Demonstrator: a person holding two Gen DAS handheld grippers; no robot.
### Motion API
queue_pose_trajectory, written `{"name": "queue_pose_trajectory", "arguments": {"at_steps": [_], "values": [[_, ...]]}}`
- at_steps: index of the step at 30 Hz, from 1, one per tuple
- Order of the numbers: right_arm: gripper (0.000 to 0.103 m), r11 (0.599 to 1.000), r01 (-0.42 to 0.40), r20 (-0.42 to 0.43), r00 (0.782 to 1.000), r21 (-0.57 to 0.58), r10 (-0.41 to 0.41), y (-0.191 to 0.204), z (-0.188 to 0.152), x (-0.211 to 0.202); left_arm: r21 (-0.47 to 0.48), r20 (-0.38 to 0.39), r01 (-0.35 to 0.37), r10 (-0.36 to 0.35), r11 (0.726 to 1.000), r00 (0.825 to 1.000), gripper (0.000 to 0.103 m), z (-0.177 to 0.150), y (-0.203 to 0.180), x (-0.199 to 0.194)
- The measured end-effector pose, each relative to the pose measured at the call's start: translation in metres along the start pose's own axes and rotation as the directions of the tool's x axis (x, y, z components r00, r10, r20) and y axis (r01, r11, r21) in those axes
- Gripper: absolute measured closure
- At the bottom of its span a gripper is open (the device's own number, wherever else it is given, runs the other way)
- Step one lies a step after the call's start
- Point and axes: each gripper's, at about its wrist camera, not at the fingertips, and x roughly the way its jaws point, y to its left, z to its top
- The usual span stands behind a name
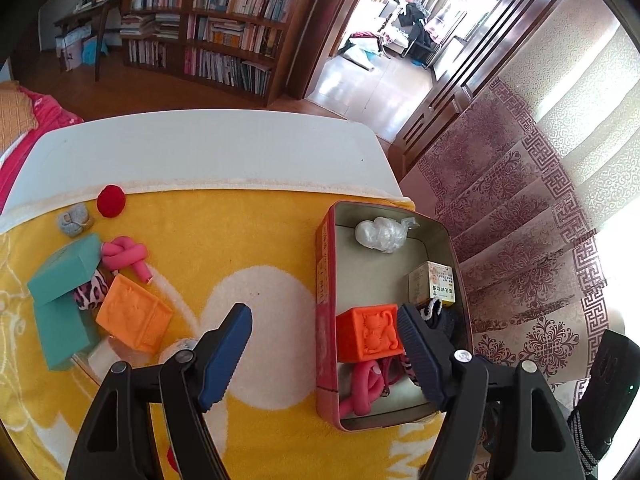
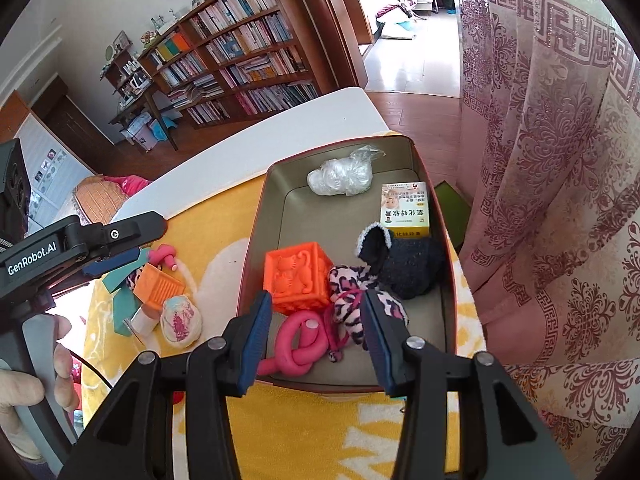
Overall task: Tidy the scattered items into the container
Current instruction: 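Withdraw both open tools from the tin toward the remaining toys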
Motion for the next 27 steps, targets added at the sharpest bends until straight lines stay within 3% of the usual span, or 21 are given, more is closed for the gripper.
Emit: {"name": "queue_pose_trajectory", "arguments": {"at_steps": [13, 27], "values": [[0.053, 0.998, -0.034, -0.023, 0.999, -0.053, 0.032, 0.057, -0.021, 0.01, -0.109, 0.014, -0.052, 0.054, 0.993, 0.998, 0.027, -0.031, 0.082, -0.04], [0.053, 0.985, -0.085, -0.11, 0.992, -0.152, 0.069, 0.132, -0.053, 0.038, -0.284, 0.015, -0.107, 0.116, 0.953, 0.993, 0.027, -0.072, 0.195, -0.084]]}}
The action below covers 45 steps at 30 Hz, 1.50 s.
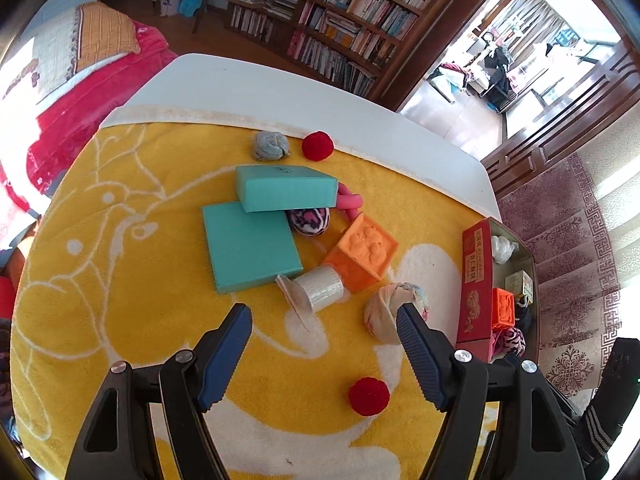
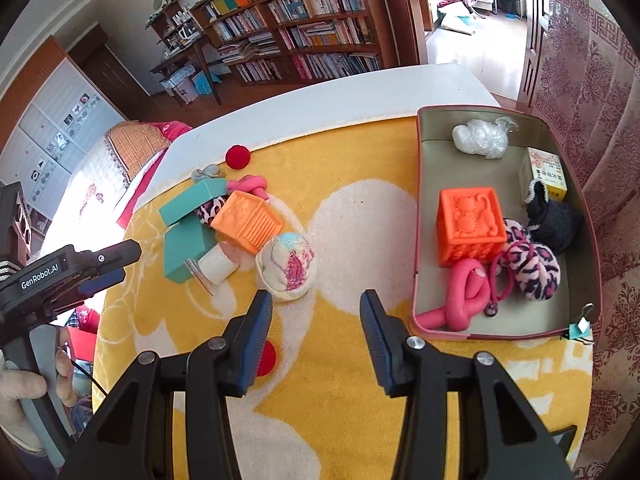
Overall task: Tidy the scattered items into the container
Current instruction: 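Withdraw both open tools from the tin toward the remaining toys, then grasp the flat teal box with the left tool while the right tool grasps the knit beanie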
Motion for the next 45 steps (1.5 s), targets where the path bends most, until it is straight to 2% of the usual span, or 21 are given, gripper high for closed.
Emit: {"name": "queue_pose_trajectory", "arguments": {"at_steps": [9, 14, 17, 23, 25, 35, 45], "values": [[0.053, 1.0, 0.001, -0.052, 0.999, -0.015, -0.001, 0.029, -0.007, 0.023, -0.047, -0.024, -0.017, 0.016, 0.999, 1.0, 0.027, -0.004, 0.049, -0.001], [0.039, 1.0, 0.004, -0.055, 0.998, 0.009, -0.004, 0.036, -0.009, 0.028, -0.057, -0.041, -0.02, 0.018, 0.998, 0.999, 0.027, -0.001, 0.064, 0.004], [0.038, 1.0, 0.013, -0.06, 0.998, 0.014, -0.012, 0.04, -0.01, 0.031, -0.059, -0.053, -0.018, 0.015, 0.998, 0.998, 0.027, 0.004, 0.07, 0.01], [0.036, 0.998, 0.032, -0.063, 0.998, 0.045, -0.029, 0.039, -0.013, 0.032, -0.052, -0.081, -0.017, 0.013, 0.999, 0.997, 0.027, 0.015, 0.068, 0.026], [0.035, 0.998, 0.038, -0.064, 0.997, 0.057, -0.035, 0.038, -0.013, 0.033, -0.053, -0.095, -0.015, 0.009, 0.998, 0.995, 0.022, 0.02, 0.066, 0.033], [0.035, 0.995, 0.058, -0.065, 0.996, 0.079, -0.053, 0.038, -0.012, 0.036, -0.038, -0.134, -0.028, 0.023, 0.999, 0.991, 0.021, 0.041, 0.05, 0.077], [0.035, 0.994, 0.072, -0.076, 0.995, 0.084, -0.065, 0.035, -0.009, 0.043, -0.061, -0.152, -0.096, 0.086, 0.993, 0.985, 0.019, 0.054, 0.048, 0.11]]}}
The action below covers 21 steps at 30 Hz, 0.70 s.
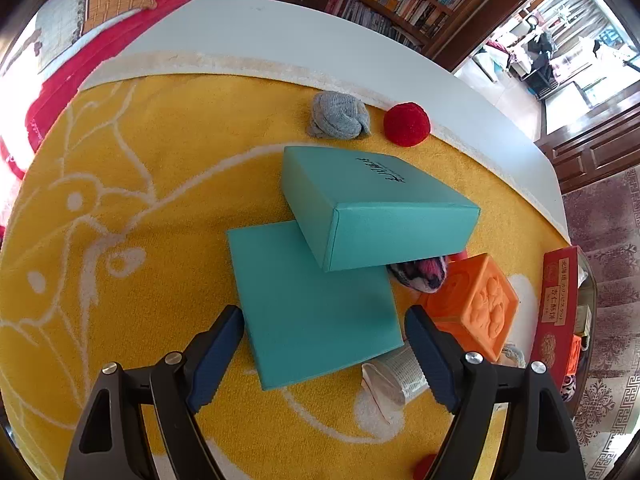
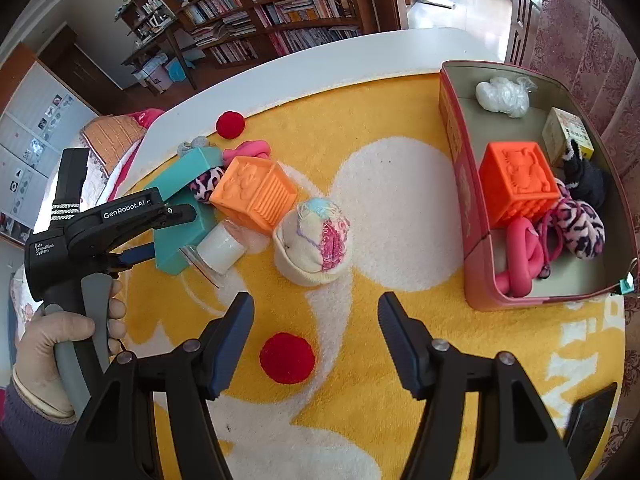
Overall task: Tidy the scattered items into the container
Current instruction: 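Grasp the flat teal box with the left tool while the right tool grasps the knit beanie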
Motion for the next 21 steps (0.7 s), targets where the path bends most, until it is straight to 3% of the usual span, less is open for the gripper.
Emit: {"name": "queue_pose_trajectory", "arguments": {"at_steps": [9, 16, 21], "values": [[0.034, 1.0, 0.006, -0.011, 1.0, 0.001, -0.006, 0.0, 0.005, 0.007, -0.011, 0.014, -0.042, 0.042, 0.999, 0.999, 0.014, 0.009, -0.004, 0.015], [0.034, 1.0, 0.015, -0.01, 1.0, -0.024, -0.015, 0.008, 0.011, 0.011, 0.055, 0.016, -0.121, 0.12, 0.991, 0.993, 0.009, 0.009, -0.013, 0.029], [0.034, 1.0, 0.016, -0.019, 1.0, -0.026, -0.017, 0.009, 0.015, 0.017, 0.093, 0.034, -0.128, 0.126, 0.987, 0.992, 0.008, 0.008, -0.014, 0.029]]}}
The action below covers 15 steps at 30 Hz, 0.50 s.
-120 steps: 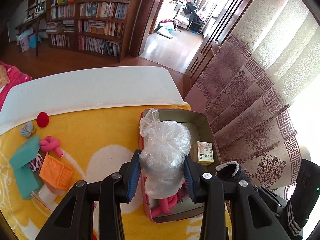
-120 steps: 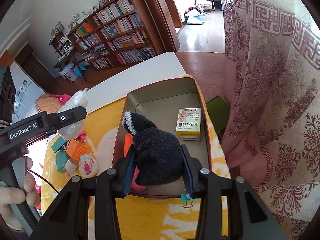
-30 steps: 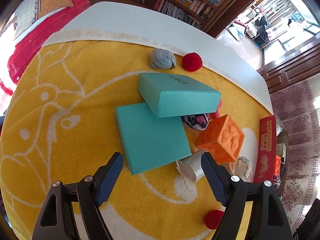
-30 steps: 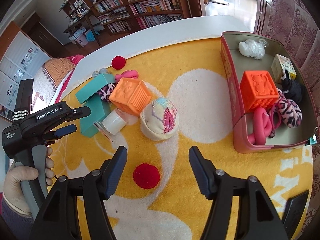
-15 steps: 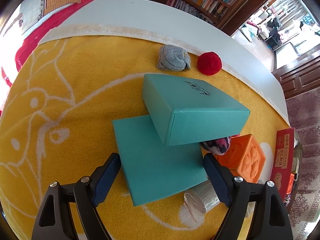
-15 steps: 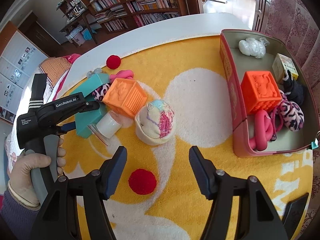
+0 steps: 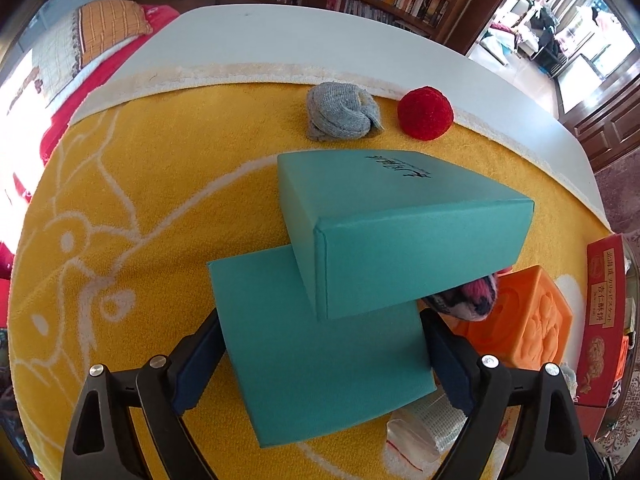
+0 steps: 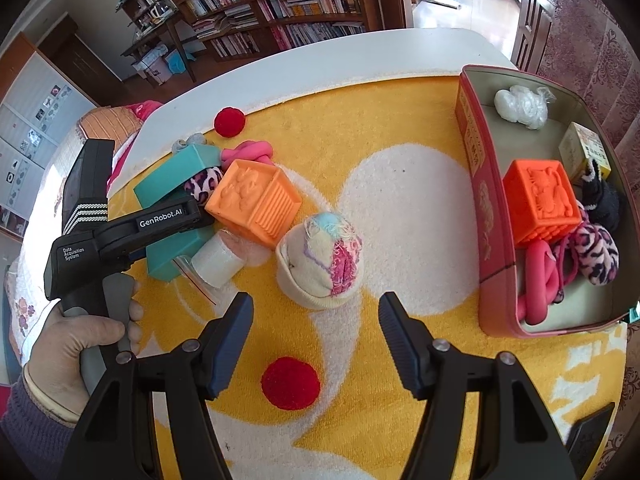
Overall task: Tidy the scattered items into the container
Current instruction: 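Grasp the flat teal box with the left tool while the right tool grasps the knit beanie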
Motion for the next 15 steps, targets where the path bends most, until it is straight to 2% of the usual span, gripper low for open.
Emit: {"name": "queue_pose_trajectory", "arguments": {"at_steps": [10, 15], "values": [[0.034, 1.0, -0.005, -0.012, 1.0, -0.031, 0.005, 0.014, 0.008, 0.017, 0.066, 0.016, 0.025, -0.026, 0.997, 1.0, 0.016, -0.014, 0.012, -0.012], [0.034, 0.999, -0.001, -0.021, 1.0, -0.041, 0.0, 0.019, 0.01, 0.025, 0.082, 0.045, 0.001, -0.005, 0.997, 0.999, 0.016, -0.023, 0.021, -0.025]]}}
